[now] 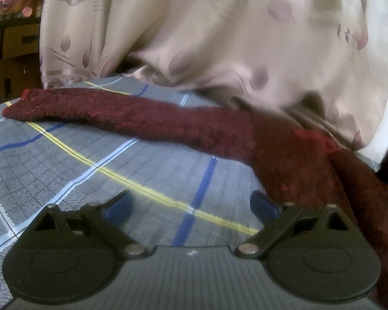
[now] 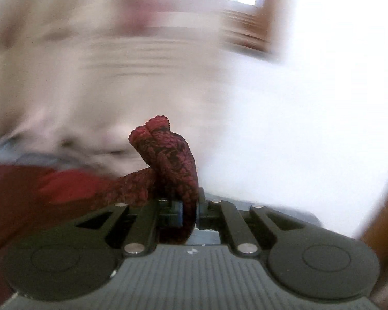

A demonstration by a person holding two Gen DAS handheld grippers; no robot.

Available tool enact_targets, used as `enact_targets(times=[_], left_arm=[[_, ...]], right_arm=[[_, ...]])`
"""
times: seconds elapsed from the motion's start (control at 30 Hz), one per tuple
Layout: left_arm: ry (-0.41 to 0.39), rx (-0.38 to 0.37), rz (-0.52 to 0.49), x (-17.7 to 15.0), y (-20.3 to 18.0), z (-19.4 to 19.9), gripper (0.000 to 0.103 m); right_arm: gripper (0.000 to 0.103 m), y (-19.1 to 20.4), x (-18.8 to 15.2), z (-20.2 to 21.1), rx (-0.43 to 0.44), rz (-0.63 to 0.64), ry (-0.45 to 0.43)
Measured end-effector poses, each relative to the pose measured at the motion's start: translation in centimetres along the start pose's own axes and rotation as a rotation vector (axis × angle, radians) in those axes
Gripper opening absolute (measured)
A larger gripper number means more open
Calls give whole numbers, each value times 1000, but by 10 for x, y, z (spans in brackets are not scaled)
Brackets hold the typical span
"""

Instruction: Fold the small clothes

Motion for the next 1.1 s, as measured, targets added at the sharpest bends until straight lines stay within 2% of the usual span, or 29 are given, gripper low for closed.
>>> enact_targets(times=[0.07,0.17,0.27,0.4,0.47,0.5,0.53,0.57,0.63,0.77,0.8,0.87,0.97,1.1], left_arm=[[7,3,-21,-1,-3,-1,98],[19,1,-55,-1,-8,-2,98],[46,-25,-83,-1,-13,-1,98],[91,-96,-86,2,-24,12,98],[105,-130,-100,4,-30,22,98],[107,-150,-102,5,-32,28,98],[107,-176,-94,7,-34,35,98],[114,-197,-80,7,-35,39,98],[169,-253,-33,3,-36,45,98],[282,-367,82,-13,-40,58,98],[313,-404,106,-18,-42,61,98],[341,-459,126,-27,-45,68,98],[369,-501,108,-43,-51,75,98],[354,-577,92,-51,-59,82,97]], right_arm=[[11,-73,-10,-3,-58,-139,26],[11,-157,-47,-10,-129,-312,79],[11,-213,-90,-17,-169,-451,108],[13,-266,-155,-28,-244,-607,167],[33,-280,-179,-23,-263,-702,152],[39,-279,-184,-17,-274,-733,128],[44,-269,-185,-10,-236,-749,92],[44,-252,-181,4,-173,-751,60],[47,-204,-181,37,23,-719,46],[48,-67,-210,96,441,-615,232],[48,-38,-220,110,504,-592,276],[48,6,-244,134,566,-558,369],[48,48,-282,152,581,-527,478],[48,73,-285,165,618,-531,461]])
Point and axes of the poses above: each gripper's, at about its wrist camera, not at the fingertips, and z roughly against the way its jaws point, y to its left, x to its top, the point moved 10 cm from there along -z, roughly the way its jaws point, and after that the axes turned 5 degrees about -z, right-handed, at the moved point
